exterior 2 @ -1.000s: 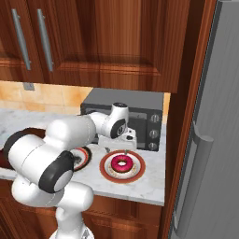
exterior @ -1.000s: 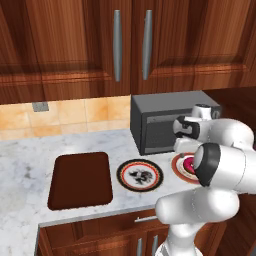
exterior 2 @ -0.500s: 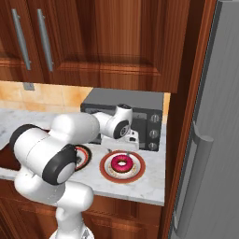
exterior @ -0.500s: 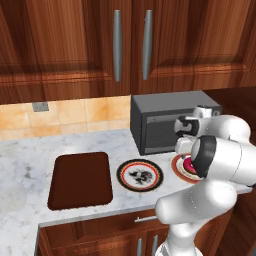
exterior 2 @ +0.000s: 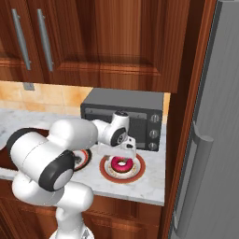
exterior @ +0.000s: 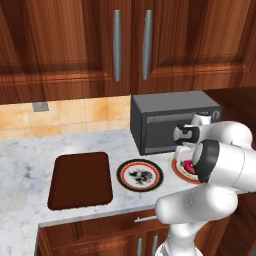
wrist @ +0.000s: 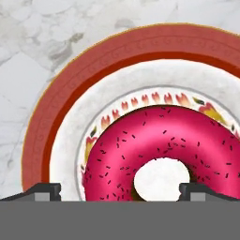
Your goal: Move the dessert items from the plates to the tray.
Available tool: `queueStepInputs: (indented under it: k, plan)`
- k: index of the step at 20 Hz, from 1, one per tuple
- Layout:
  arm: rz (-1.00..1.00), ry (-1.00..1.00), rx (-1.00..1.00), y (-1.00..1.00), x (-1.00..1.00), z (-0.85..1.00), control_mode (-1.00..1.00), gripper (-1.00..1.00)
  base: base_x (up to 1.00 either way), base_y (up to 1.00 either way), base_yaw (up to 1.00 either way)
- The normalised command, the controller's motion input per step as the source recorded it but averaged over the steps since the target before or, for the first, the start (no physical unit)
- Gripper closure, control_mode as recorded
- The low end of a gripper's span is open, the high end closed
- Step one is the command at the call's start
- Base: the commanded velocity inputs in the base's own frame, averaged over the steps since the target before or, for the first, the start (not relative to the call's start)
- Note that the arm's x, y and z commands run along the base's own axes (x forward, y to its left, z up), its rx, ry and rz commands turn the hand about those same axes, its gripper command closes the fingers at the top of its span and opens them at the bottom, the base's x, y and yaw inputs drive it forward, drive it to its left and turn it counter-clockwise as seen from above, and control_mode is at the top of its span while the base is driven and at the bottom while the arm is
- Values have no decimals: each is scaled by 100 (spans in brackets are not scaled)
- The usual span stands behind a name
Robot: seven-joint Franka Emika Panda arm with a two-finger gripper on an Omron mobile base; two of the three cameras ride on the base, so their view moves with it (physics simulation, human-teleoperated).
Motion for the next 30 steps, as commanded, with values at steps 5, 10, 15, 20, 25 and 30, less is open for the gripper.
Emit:
queueStepInputs:
  k: [5,10,15,20,25,30]
  plan:
    - [0,0,0,9,0,-26,-100,-100,0,0,0]
    - [0,0,0,0,0,-21,-100,-100,0,0,0]
    - [0,0,0,0,0,-4,-100,-100,0,0,0]
    - [0,0,0,0,0,0,-100,100,0,0,0]
    - [0,-2,0,0,0,0,-100,100,0,0,0]
    - [1,-13,0,2,-38,36,-100,100,0,0,0]
